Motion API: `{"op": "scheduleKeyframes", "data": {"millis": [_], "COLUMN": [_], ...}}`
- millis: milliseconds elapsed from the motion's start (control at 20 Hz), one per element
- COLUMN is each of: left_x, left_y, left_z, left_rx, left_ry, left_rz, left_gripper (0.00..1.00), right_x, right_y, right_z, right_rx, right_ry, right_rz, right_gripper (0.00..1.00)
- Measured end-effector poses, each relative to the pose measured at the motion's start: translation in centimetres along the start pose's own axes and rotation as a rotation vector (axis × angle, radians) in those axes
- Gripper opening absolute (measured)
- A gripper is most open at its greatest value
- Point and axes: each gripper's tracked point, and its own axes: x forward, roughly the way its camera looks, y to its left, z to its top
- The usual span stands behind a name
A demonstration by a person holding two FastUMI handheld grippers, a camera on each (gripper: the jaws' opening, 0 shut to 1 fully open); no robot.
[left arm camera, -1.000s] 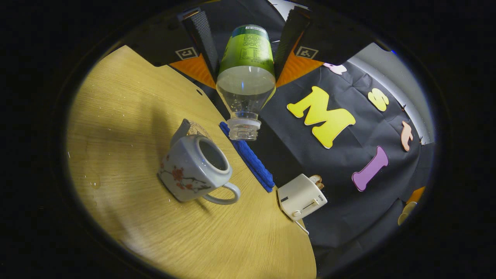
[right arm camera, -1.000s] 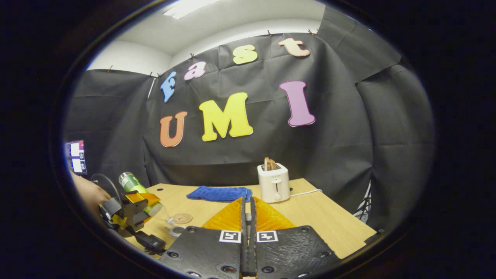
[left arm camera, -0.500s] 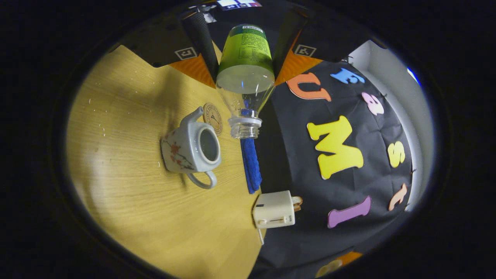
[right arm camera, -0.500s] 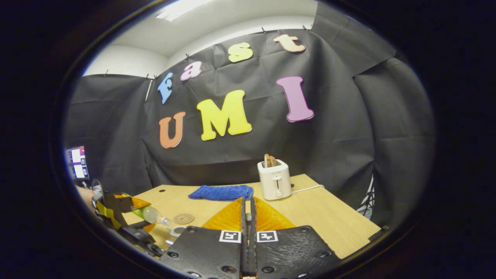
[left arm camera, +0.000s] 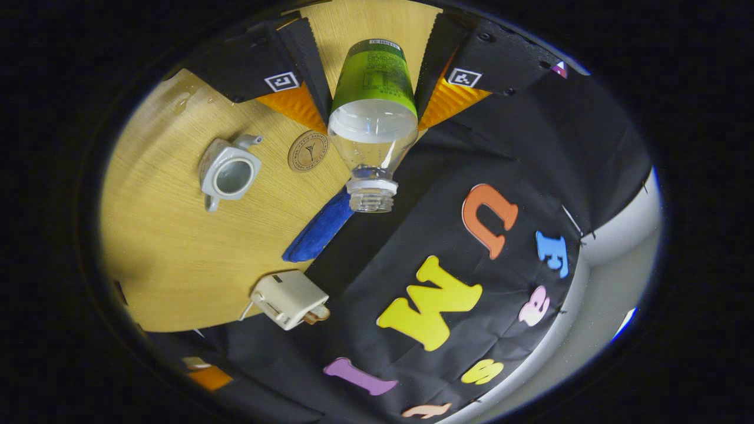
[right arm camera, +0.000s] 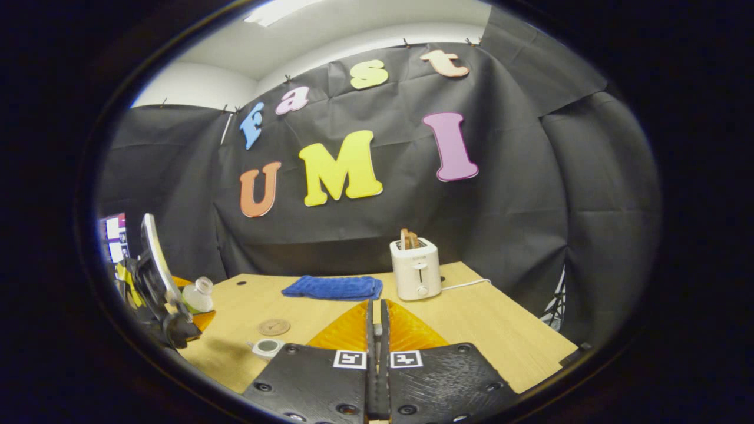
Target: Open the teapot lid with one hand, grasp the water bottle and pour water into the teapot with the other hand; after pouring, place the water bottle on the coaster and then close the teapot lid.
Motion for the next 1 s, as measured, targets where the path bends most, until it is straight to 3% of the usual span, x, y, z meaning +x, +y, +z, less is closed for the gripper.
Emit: {"op": "scheduleKeyframes", "data": {"millis": [100, 300, 400, 650, 1000], "left_x": [0.9, 2.5, 3.4, 7.1, 12.1], "left_y": [1.4, 2.0, 3.0, 0.9, -1.9], "left_z": [0.1, 1.5, 2.8, 5.3, 5.4], "left_rx": [-0.15, -0.55, -0.686, -0.874, -0.848], "left_ry": [-0.041, -0.155, -0.218, -0.257, -0.223], "left_rz": [0.045, 0.041, 0.054, -0.053, -0.105], "left_gripper": [0.76, 0.76, 0.77, 0.77, 0.78], "right_x": [0.2, 0.8, 1.0, 1.7, 2.4], "right_y": [1.0, 2.6, 3.3, 2.4, 0.8], "right_z": [-0.6, -1.9, -2.5, -2.9, -3.5], "right_rx": [-0.02, -0.057, -0.04, -0.028, -0.016], "right_ry": [0.01, 0.036, 0.054, 0.065, 0.083], "right_rz": [0.014, 0.034, 0.061, 0.046, 0.005], "right_gripper": [0.0, 0.0, 0.0, 0.0, 0.0]}}
